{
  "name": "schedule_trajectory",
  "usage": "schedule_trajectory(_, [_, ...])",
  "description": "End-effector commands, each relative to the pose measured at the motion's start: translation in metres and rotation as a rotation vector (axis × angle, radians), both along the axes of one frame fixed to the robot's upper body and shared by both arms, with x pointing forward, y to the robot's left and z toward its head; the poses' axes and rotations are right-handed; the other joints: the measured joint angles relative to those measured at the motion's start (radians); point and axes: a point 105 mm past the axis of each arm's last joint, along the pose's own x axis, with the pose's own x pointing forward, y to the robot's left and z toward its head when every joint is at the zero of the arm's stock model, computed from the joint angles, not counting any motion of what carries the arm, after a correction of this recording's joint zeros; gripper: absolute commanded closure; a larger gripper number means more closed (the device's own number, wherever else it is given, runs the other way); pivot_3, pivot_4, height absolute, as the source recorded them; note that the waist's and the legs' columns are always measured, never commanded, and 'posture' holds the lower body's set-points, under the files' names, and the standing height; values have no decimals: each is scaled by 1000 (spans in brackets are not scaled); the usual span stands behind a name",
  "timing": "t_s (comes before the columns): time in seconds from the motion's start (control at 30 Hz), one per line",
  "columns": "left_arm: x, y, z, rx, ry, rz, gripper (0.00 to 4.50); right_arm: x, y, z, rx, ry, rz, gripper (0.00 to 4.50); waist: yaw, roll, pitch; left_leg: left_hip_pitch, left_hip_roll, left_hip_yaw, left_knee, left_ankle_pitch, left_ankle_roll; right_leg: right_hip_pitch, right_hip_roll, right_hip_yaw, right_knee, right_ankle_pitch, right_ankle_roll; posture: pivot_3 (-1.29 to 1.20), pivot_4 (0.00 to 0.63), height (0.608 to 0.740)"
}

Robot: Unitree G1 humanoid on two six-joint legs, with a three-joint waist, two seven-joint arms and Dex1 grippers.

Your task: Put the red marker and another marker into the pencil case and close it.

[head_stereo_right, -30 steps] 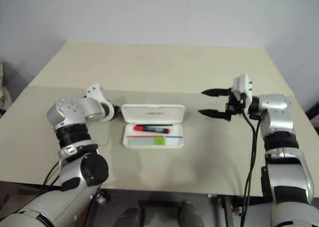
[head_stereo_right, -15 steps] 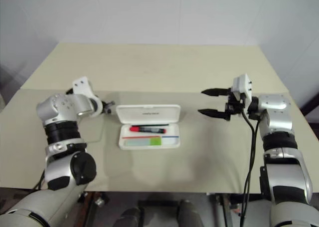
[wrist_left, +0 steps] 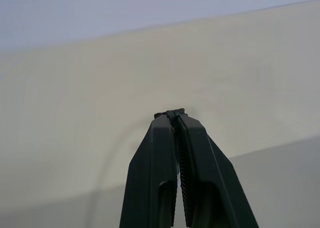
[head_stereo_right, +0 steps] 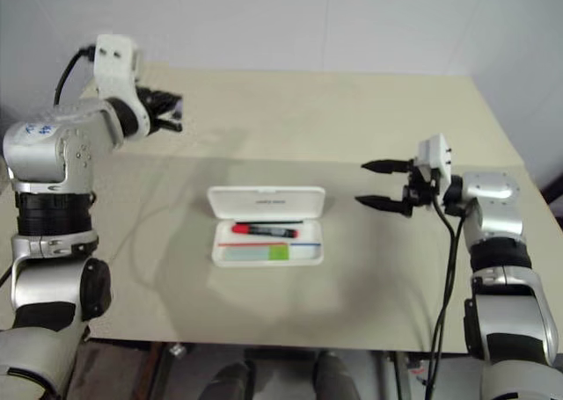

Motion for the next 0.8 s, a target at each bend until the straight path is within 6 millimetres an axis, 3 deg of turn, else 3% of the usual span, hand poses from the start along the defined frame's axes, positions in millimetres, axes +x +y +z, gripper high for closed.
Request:
schedule_trajectory(0.03, [-25, -37, 24, 81, -91, -243, 4484, -13, -7, 15, -9, -51, 62, 0, 4, 0, 0, 0, 0, 0, 0, 0, 0, 0, 0, 0, 0, 0, 0, 0, 150, 740])
schedule_trajectory(0.17, [-59, -81, 16, 189, -76, -554, 4484, -18, -13, 20, 11, -48, 63, 0, 4, 0, 0, 0, 0, 1, 0, 0, 0, 0, 0, 1, -1, 0, 0, 0, 150, 740])
schedule_trajectory(0.33, [-92, -111, -10, 302, -7, -812, 4484, -37, -20, 21, -2, -24, 99, 0, 5, 0, 0, 1, 0, 2, 0, 0, 1, 0, 0, 1, -2, -1, 0, 0, 150, 740])
schedule_trajectory(0.67, [-122, -138, -44, 351, 115, -1064, 4484, -76, -34, -5, -227, 26, 156, 0, -3, 0, 0, 2, 0, 3, 6, -4, 8, 2, 1, 3, 1, -2, 0, 0, 150, 740])
schedule_trajectory(0.8, [-136, -145, -64, 345, 185, -1118, 4484, -81, -35, -7, -166, 44, 148, 0, -7, 0, 0, 3, 0, 3, 9, -5, 9, 3, 1, 4, 2, -2, 0, 0, 150, 740])
